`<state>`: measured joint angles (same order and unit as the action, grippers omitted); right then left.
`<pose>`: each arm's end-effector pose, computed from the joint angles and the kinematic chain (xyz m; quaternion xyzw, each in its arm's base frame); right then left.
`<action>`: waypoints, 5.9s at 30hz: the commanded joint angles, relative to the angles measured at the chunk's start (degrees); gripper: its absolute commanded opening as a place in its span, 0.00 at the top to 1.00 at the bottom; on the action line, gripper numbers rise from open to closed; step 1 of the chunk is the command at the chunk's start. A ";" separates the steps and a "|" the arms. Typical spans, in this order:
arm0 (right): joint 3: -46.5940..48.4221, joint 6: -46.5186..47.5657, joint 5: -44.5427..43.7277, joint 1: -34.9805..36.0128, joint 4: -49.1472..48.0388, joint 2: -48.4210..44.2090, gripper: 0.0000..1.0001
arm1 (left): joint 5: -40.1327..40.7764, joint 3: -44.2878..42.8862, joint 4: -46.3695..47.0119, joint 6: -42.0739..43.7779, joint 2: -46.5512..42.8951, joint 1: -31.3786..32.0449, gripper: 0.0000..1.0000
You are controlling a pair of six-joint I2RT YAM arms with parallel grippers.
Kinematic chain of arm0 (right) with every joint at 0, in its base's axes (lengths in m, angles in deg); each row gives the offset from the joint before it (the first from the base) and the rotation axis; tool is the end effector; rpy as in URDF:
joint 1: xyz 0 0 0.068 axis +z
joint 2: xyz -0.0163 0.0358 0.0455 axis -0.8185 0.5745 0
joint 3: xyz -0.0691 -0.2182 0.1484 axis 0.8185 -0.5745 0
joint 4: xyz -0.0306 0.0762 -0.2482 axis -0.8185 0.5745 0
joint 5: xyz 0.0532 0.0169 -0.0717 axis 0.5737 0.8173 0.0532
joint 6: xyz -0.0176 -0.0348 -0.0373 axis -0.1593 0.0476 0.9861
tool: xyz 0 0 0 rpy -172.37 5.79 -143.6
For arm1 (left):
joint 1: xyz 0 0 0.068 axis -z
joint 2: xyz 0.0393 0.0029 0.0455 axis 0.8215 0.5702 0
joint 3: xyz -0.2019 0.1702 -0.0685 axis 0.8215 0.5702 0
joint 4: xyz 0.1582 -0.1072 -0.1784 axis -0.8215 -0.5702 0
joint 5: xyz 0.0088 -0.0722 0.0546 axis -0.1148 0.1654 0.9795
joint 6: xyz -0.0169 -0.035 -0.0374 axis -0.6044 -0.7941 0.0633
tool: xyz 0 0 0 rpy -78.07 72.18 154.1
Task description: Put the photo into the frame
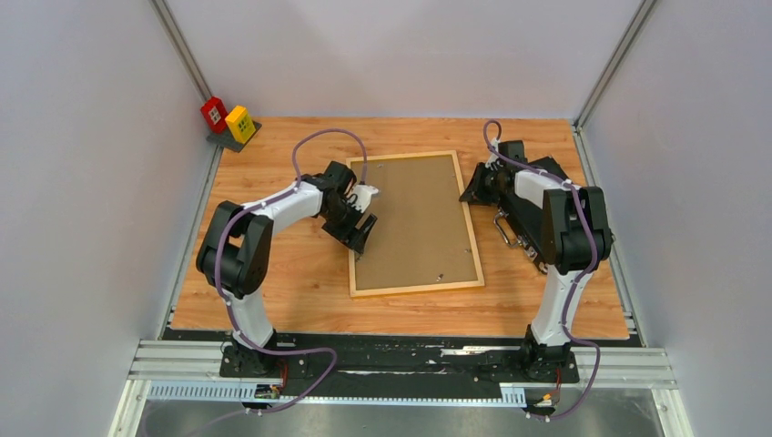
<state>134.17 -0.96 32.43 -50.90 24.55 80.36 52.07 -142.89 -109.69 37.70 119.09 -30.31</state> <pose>0.4114 0.0433 0.1530 0.0719 0.9396 0.2462 0.2268 0.3109 -0.1577 0.1748 0.3087 0.9263 -0.1856 0.1105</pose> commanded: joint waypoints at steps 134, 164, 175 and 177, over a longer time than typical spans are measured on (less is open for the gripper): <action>33.30 76.35 -5.54 19.07 29.54 18.04 1.00 | 14.95 -1.38 -4.81 4.05 -11.57 -19.48 0.06; 22.56 46.38 -7.01 16.28 15.95 9.26 0.84 | 11.78 6.94 -2.10 3.77 -21.60 -19.57 0.06; 27.40 57.61 0.35 16.98 15.93 11.16 1.00 | 15.82 5.34 -2.42 5.39 -18.42 -19.64 0.03; 29.71 59.90 1.24 17.56 16.12 12.53 1.00 | 16.67 5.26 -2.48 5.69 -17.80 -19.83 0.02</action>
<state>157.90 50.86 29.33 -34.38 42.28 91.68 66.43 -136.11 -113.17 41.76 100.18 -49.54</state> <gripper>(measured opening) 0.106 0.968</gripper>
